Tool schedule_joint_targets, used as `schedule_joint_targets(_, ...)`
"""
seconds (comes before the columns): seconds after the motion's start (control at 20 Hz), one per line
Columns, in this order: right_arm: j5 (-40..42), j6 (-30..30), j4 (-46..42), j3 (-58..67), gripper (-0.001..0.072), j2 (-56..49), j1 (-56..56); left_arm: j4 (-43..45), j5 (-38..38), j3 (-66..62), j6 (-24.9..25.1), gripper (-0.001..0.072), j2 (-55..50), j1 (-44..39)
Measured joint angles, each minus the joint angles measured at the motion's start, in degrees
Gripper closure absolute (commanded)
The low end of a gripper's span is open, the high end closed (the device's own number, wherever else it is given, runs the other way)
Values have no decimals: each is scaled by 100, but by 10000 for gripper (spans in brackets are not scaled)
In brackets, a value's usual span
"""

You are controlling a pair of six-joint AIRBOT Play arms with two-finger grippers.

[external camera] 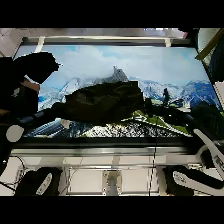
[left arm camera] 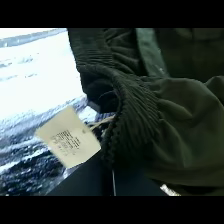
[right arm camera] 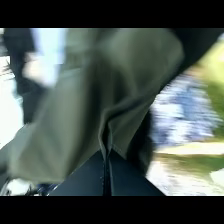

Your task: Fold the clothes and pants, and hang the long-sleeved shirts on hangers.

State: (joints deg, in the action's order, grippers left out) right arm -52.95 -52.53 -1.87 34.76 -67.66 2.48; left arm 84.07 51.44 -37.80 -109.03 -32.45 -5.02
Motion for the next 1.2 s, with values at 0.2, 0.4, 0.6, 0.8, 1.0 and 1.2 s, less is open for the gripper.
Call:
schedule_joint_targets(0.2, -638, -485, -496, 529, 708, 1576, 483, 22, 101, -955, 214, 684, 72, 0)
schedule_joint_targets(0.4, -1207, -1429, -1574, 1985, 709, 2680, 651, 24, 682, -2380, 535, 684, 96, 0)
schedule_joint_targets(0.6, -1471, -2142, -2605, 3877, 710, 3003, 699, -179, 990, -3381, 647, 684, 101, 0)
schedule_joint_targets(0.8, -1521, -2485, -3397, 5311, 711, 2782, 713, -804, 1084, -3694, 686, 685, 57, 0)
schedule_joint_targets(1.0, -1550, -2621, -3788, 6183, 711, 1950, 715, -1075, 962, -3783, 702, 684, -236, -2)
schedule_joint_targets(1.2, -1808, -2669, -3945, 6472, 710, 570, 715, -962, 938, -3803, 791, 684, -1349, 0)
